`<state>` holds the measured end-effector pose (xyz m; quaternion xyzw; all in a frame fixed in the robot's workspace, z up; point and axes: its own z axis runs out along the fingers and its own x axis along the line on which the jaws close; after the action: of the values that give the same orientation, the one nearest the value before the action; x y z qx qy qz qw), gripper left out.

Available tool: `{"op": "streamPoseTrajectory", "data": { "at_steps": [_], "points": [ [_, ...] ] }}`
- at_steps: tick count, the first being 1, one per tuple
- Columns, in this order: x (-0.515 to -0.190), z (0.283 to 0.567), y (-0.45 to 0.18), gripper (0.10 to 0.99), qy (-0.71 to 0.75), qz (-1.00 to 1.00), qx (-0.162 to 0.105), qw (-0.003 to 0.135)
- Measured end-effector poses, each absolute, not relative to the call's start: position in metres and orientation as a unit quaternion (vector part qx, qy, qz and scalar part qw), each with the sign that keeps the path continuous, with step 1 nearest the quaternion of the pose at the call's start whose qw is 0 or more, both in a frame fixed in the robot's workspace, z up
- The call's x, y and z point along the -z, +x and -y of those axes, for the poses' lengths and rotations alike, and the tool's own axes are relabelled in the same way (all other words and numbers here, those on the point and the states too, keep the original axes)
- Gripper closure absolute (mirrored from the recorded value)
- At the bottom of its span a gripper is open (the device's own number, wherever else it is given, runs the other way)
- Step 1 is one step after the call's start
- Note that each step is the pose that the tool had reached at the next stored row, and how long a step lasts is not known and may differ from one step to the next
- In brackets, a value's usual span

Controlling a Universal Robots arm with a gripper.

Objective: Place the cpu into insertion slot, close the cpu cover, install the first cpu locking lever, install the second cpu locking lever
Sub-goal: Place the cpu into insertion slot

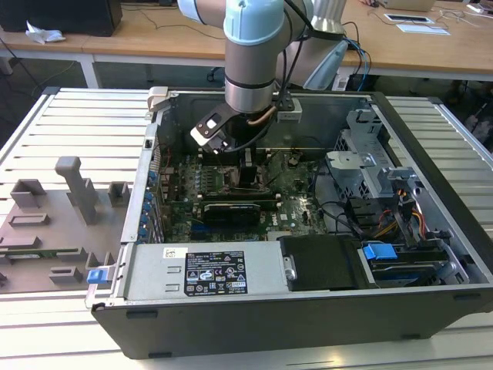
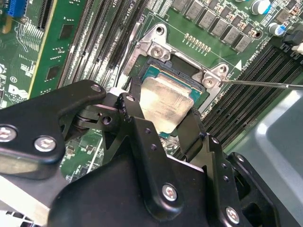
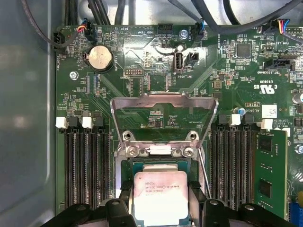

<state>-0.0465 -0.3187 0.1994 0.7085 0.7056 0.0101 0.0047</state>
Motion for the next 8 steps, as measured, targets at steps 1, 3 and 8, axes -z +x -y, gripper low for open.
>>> {"op": "streamPoseTrajectory", "data": {
  "at_steps": [1, 3, 8],
  "points": [
    [-0.1992, 0.3187, -0.0465, 0.541, 0.709, -0.705, -0.010, 0.005],
    [-0.1985, 0.3187, -0.0465, 0.541, 0.709, -0.705, -0.010, 0.005],
    [-0.1983, 0.3187, -0.0465, 0.541, 0.709, -0.705, -0.010, 0.005]
  ]
}}
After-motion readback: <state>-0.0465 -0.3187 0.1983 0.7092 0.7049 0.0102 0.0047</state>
